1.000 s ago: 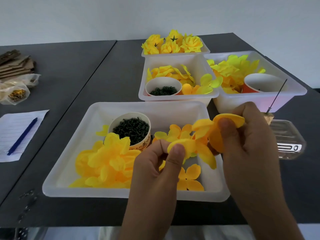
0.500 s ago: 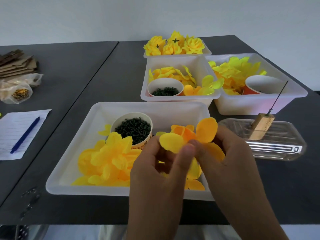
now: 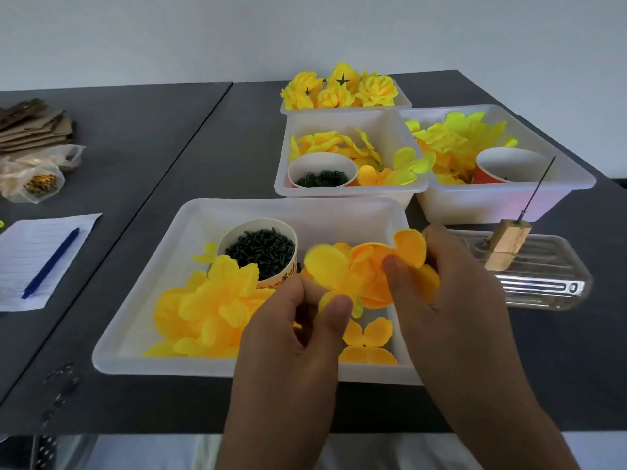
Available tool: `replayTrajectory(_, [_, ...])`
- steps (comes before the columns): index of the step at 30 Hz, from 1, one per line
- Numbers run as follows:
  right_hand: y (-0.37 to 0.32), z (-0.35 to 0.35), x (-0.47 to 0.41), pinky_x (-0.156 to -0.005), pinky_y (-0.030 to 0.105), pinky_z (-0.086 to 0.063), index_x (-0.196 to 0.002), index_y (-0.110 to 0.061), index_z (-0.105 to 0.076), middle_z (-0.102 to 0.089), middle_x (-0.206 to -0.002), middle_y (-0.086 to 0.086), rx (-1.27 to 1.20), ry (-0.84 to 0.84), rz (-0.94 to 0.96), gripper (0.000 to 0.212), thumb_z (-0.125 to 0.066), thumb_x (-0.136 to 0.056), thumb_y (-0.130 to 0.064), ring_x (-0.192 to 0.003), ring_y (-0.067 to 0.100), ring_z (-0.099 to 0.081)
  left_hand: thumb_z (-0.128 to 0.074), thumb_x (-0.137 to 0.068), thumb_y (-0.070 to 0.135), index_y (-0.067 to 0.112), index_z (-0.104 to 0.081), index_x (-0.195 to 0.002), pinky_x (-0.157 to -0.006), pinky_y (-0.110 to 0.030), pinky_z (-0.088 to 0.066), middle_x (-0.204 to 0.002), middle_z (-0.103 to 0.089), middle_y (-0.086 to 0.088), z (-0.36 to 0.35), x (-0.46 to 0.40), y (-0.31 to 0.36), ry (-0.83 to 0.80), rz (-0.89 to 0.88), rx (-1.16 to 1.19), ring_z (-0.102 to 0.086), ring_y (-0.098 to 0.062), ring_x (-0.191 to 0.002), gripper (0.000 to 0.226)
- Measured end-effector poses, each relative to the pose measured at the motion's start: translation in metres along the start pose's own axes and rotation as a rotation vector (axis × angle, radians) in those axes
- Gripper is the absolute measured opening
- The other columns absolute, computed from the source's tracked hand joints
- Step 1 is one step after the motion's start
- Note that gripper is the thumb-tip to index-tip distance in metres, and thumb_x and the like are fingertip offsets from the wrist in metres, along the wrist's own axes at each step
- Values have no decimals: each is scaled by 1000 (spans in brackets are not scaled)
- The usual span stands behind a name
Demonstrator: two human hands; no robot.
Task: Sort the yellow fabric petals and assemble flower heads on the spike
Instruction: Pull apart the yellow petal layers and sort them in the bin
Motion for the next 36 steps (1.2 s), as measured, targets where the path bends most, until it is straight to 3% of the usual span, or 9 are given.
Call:
replayTrajectory(13, [0,23,-15,-62,-1,-39,-68,-34,-40,-46,-53,-12,33,-70,112,21,-47,-83,-46,-77,-11,-53,-60,-86,43,25,-54,-58,-48,-6,-32,-45,-48,19,16,-6,3,-193,18,134,-42,4,-44,34])
replayTrajectory(17, [-2,23,-19,-34,13,-29,-69,-35,-39,-45,-54,-16,127,-86,140,21,-43,-83,-50,-68,-5,-56,-62,-78,53,29,-57,-64,-49,-8,-32,-47,-45,16,21,-7,-3,-207,9,52,-40,1,-46,28])
replayTrajectory(19, [12,36,-32,-41,18,-29,-71,-30,-38,-47,-57,-11,243,-6,96,22,-50,-86,-39,-49,11,-50,-59,-68,65,25,-57,-65,-54,-19,-37,-50,-41,9,43,-7,-15,-118,29,0,-38,-2,-50,40])
replayTrajectory(21, [28,57,-49,-53,35,-45,-81,-24,-44,-57,-67,2,248,68,1,18,-51,-87,-40,-58,21,-53,-62,-60,75,22,-57,-65,-62,-36,-36,-54,-40,6,69,-8,-24,-8,57,0,-39,-10,-53,53])
replayTrajectory(23, [31,66,-58,-63,43,-50,-87,-25,-51,-62,-71,-3,190,-17,-14,26,-49,-83,-50,-67,20,-59,-68,-55,79,21,-59,-65,-65,-41,-35,-57,-42,2,81,-9,-26,31,77,59,-40,-13,-55,59])
replayTrajectory(26, [22,35,-49,-55,23,-40,-76,-32,-58,-62,-70,-12,169,-457,-17,19,-55,-77,-51,-67,0,-59,-70,-63,65,23,-62,-65,-63,-40,-35,-57,-45,6,67,-11,-18,-32,93,166,-43,-13,-56,42])
replayTrajectory(29, [17,7,-40,-59,21,-45,-80,-31,-59,-61,-75,-8,299,-726,17,22,-62,-80,-52,-69,5,-60,-70,-75,52,25,-62,-62,-62,-36,-38,-56,-43,8,49,-14,-11,-52,106,157,-44,-14,-59,31])
replayTrajectory(33, [18,-1,-41,-74,23,-43,-105,-35,-55,-50,-98,-16,417,-702,100,34,-63,-79,-56,-92,6,-52,-58,-73,51,28,-66,-63,-53,-22,-37,-52,-44,12,41,-15,-7,29,129,172,-40,-7,-53,26])
replayTrajectory(36, [14,2,-44,-66,15,-37,-96,-41,-49,-48,-93,-21,301,-555,205,24,-63,-79,-51,-84,1,-50,-55,-74,48,31,-66,-61,-47,-11,-36,-49,-47,14,35,-17,-5,57,118,197,-41,0,-48,25])
Point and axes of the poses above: each hand's wrist, its own x-axis away from the middle knuckle, its own z-axis out of the back of the hand, y = z × x, the point moved 1 cm from there along -x, towards the middle knuckle
